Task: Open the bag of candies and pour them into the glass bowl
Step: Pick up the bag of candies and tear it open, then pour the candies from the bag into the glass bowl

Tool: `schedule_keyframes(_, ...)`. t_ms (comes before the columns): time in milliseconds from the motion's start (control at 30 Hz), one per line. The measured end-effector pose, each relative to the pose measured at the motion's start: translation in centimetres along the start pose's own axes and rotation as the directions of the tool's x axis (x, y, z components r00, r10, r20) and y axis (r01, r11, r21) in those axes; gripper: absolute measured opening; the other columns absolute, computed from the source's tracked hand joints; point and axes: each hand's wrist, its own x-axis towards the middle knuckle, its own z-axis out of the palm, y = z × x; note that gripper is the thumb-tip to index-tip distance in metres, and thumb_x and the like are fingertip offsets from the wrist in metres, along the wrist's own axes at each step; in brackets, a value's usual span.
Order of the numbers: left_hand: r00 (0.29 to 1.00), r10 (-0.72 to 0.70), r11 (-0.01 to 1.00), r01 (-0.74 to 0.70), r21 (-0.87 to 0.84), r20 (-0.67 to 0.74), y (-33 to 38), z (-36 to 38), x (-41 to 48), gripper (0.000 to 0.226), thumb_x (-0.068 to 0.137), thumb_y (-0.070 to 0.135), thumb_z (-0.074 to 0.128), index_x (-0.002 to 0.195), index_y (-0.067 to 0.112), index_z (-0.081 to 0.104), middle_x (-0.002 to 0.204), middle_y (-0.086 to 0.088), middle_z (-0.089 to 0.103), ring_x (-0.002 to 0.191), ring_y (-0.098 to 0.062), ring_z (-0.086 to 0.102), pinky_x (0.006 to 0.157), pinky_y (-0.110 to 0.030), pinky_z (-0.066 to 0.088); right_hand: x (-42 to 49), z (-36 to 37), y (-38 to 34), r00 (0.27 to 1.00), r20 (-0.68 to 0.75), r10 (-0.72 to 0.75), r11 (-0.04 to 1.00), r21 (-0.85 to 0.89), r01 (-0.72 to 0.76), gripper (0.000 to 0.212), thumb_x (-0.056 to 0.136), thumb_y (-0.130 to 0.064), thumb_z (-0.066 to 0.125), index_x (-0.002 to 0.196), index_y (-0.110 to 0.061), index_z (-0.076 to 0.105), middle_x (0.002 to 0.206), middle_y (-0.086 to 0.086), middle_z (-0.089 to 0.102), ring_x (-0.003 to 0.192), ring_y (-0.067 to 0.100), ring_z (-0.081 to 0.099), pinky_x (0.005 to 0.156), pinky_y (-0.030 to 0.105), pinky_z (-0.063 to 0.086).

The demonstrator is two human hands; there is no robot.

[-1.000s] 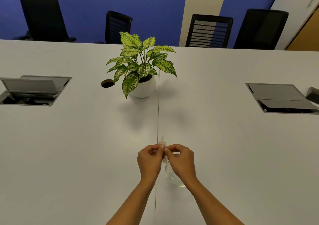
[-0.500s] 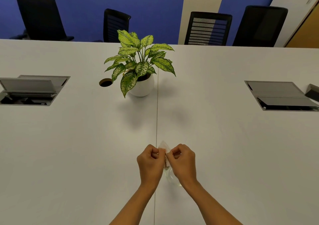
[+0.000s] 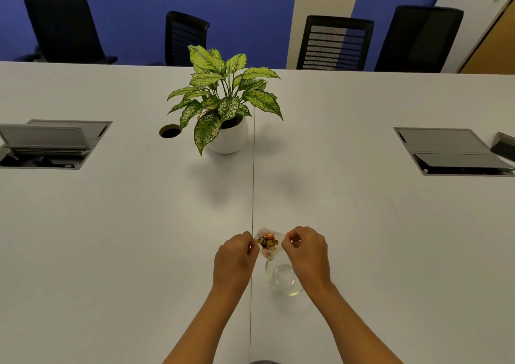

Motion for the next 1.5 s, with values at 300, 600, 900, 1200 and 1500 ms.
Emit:
schedule_keyframes(300, 0.85, -0.479, 0.604, 0.502, -0.619, 0.221, -1.6, -0.1, 0.9, 0.055, 0.087, 0.067, 0.038, 0.098, 0.021, 0.065, 0.102, -0.001, 0.071, 0.089, -0.018, 0.07, 0.076, -0.031, 0.055, 0.7, -2.3, -2.4, 0.978, 0.201, 0.049, 0.983, 0.163, -0.083, 0.003, 0.084, -0.02, 0.069, 0.082, -0.018, 0.069, 0.08, 0.0, 0.07, 0.077, 0.015, 0.069, 0.066, 0.03, 0.06)
schedule_keyframes(600, 0.651, -0.282, -0.149, 0.696, -0.703, 0.705, -2.2, 1.9, -0.6, 0.092, 0.077, 0.084, 0.014, 0.12, 0.022, 0.067, 0.125, -0.016, 0.067, 0.113, -0.041, 0.063, 0.087, -0.052, 0.053, 0.9, -4.0, -3.7, 0.879, 0.476, 0.044, 0.787, 0.525, -0.324, 0.006, 0.088, -0.015, 0.068, 0.089, -0.011, 0.072, 0.079, 0.007, 0.079, 0.073, 0.019, 0.076, 0.06, 0.026, 0.059)
schedule_keyframes(900, 0.713, -0.271, 0.296, 0.701, -0.649, 0.646, -2.3, 2.9, -1.2, 0.065, 0.072, 0.071, 0.047, 0.112, 0.024, 0.064, 0.098, -0.006, 0.078, 0.088, -0.024, 0.075, 0.062, -0.033, 0.061, 0.9, -1.4, 2.2, 0.882, 0.428, 0.196, 0.856, 0.365, -0.367, 0.026, 0.082, -0.024, 0.075, 0.106, -0.019, 0.066, 0.103, 0.004, 0.072, 0.094, 0.02, 0.07, 0.072, 0.028, 0.057)
schedule_keyframes(1200, 0.784, -0.233, 0.584, 0.586, -0.562, 0.576, -2.3, 4.5, -2.0, 0.045, 0.089, 0.053, 0.045, 0.118, 0.021, 0.057, 0.109, -0.006, 0.069, 0.096, -0.018, 0.07, 0.074, -0.035, 0.061, 0.9, 0.5, 5.5, 0.859, 0.446, 0.25, 0.862, 0.302, -0.408, 0.03, 0.092, -0.041, 0.058, 0.099, -0.016, 0.073, 0.086, 0.003, 0.077, 0.088, 0.016, 0.071, 0.081, 0.027, 0.052)
schedule_keyframes(1500, 0.818, -0.173, 0.708, 0.491, -0.508, 0.549, -2.4, 5.1, -1.2, 0.036, 0.102, 0.037, 0.029, 0.118, 0.021, 0.057, 0.115, -0.004, 0.064, 0.103, -0.023, 0.063, 0.079, -0.037, 0.057, 1.1, 1.7, 7.4, 0.894, 0.368, 0.257, 0.892, 0.265, -0.366, 0.01, 0.087, -0.021, 0.068, 0.093, -0.015, 0.073, 0.085, -0.001, 0.076, 0.088, 0.014, 0.069, 0.076, 0.022, 0.047)
